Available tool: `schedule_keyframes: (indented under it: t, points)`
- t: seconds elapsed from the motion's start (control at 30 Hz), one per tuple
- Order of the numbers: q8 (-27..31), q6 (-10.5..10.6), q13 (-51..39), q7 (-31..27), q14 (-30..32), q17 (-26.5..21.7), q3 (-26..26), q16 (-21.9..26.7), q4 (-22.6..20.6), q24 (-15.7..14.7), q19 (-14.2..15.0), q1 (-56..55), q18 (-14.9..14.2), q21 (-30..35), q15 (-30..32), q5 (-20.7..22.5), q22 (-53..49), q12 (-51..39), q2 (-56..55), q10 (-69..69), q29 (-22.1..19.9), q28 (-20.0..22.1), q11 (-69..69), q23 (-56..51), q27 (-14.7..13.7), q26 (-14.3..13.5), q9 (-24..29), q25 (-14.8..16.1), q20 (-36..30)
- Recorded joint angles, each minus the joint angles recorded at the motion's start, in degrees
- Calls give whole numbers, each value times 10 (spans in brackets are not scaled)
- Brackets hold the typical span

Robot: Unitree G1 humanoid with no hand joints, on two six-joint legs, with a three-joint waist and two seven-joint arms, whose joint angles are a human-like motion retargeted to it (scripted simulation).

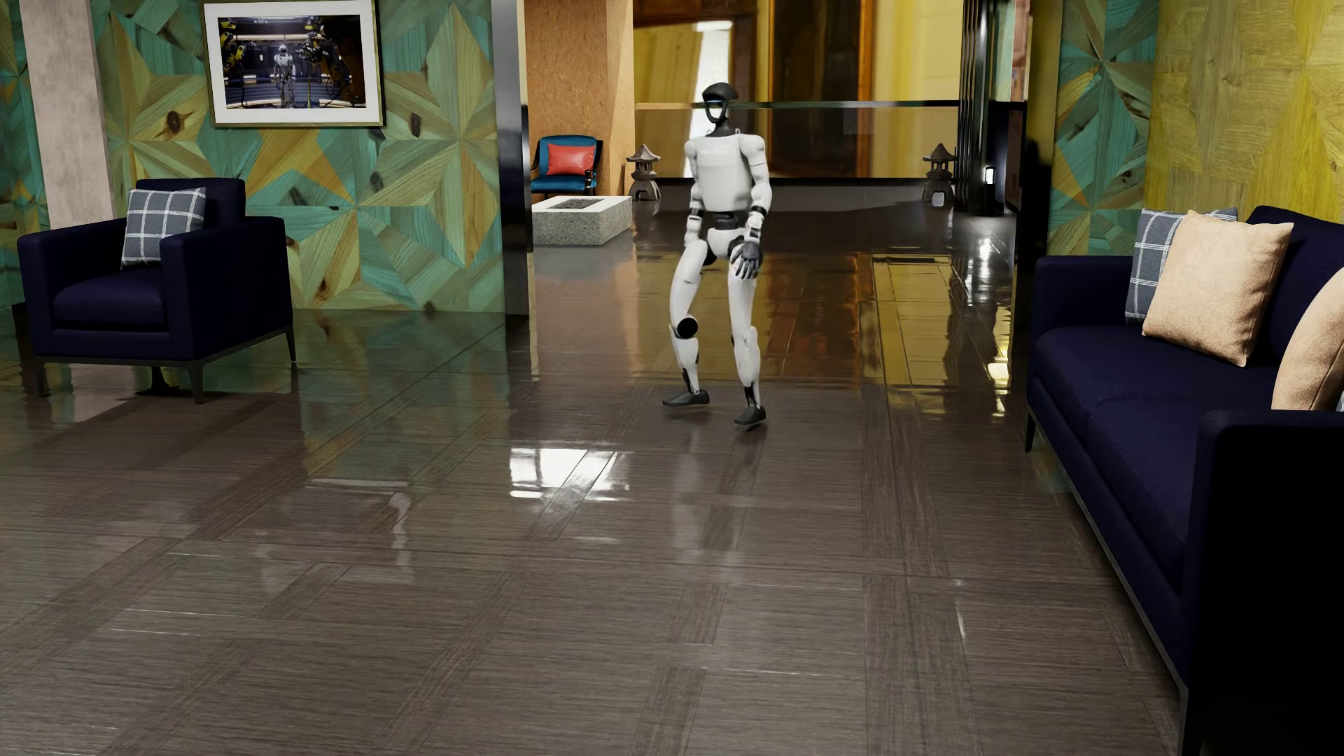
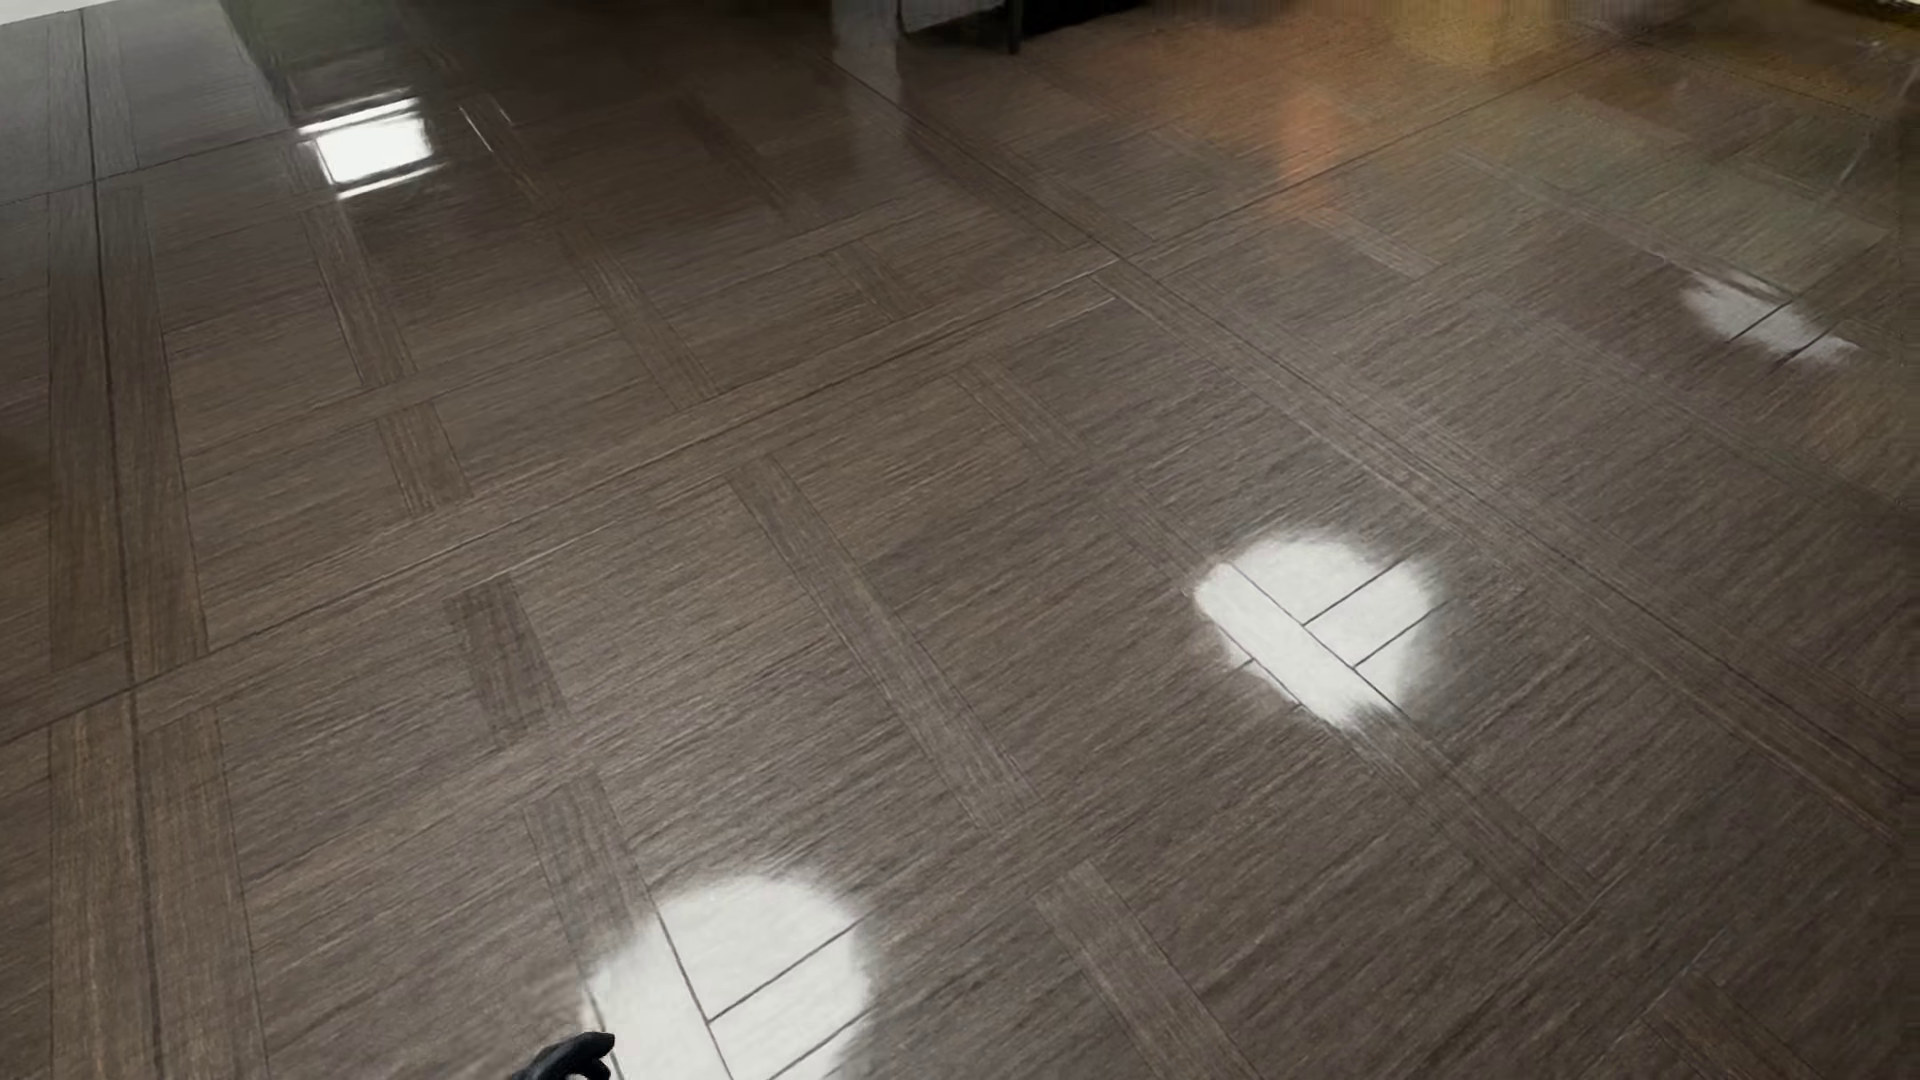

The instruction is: Turn back

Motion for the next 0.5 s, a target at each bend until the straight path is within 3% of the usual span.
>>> schedule_keyframes:
  t: [0.07,0.17,0.23,0.37,0.5]
  points:
    - [2,-9,-28,4,-7,-14,4,-12,4,-3,3,10,0,11,3,5,32,26,13,6,-7,-6,-8,-8,1,13,-2,-26,21]
    - [13,-17,-88,17,-16,-53,13,-34,13,-11,4,22,1,69,8,15,72,60,22,11,-13,-2,-21,-20,-17,42,-4,-83,46]
    - [23,-20,-134,27,-20,-71,18,-39,19,-10,3,25,1,108,10,22,96,84,21,15,-14,-11,-25,-31,-32,48,-5,-102,54]
    - [36,-23,-192,40,-21,-76,26,-45,26,5,2,24,2,142,14,30,117,102,14,15,-33,-27,-30,-70,-52,54,-5,-92,61]
    - [34,-25,-193,39,-17,-52,29,-41,23,11,1,12,3,152,15,29,94,87,4,10,-46,-20,-34,-102,-65,38,-2,-65,67]
